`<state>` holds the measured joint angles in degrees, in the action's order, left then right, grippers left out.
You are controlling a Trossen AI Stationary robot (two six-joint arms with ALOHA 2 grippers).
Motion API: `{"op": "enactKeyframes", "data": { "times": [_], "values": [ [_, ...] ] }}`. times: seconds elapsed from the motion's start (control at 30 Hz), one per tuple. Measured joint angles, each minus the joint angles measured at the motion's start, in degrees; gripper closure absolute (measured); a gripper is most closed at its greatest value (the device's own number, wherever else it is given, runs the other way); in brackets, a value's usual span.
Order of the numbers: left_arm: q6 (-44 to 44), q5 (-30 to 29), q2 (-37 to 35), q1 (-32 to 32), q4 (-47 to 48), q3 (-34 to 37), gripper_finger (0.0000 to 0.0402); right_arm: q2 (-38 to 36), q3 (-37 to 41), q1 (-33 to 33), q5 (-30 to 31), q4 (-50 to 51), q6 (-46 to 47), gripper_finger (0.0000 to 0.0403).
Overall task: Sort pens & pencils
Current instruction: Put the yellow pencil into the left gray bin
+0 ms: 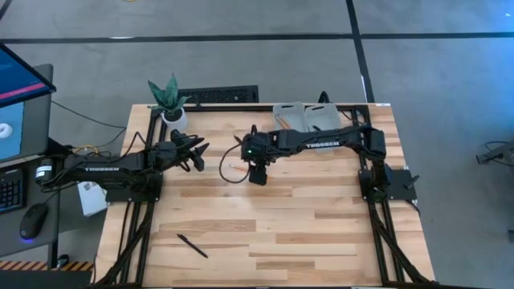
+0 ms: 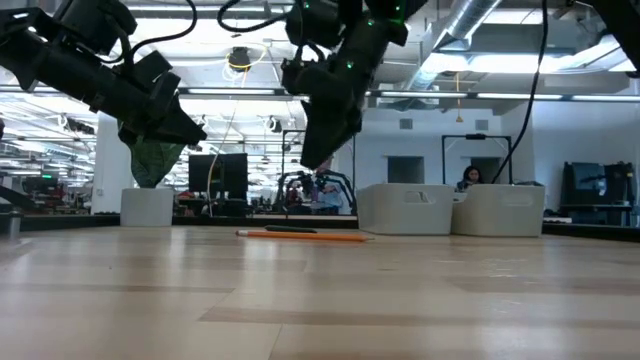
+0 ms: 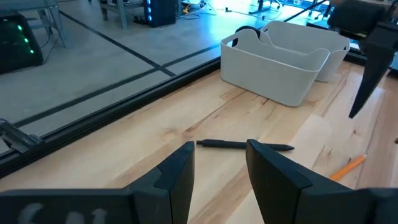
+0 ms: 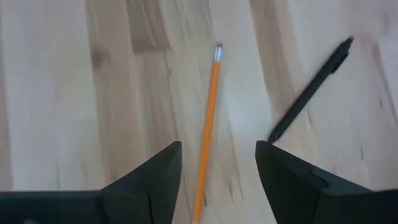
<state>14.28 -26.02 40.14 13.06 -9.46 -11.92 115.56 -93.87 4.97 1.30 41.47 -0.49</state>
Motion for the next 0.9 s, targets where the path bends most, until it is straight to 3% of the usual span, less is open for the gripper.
{"op": "enactKeyframes", "data": {
  "times": [0.9],
  "values": [
    [0.75,-0.24,-0.01,-0.01,2.81,0.00,0.0266,0.60,12.56,-1.46,0.16,-12.27,5.48,0.0175]
  ]
}}
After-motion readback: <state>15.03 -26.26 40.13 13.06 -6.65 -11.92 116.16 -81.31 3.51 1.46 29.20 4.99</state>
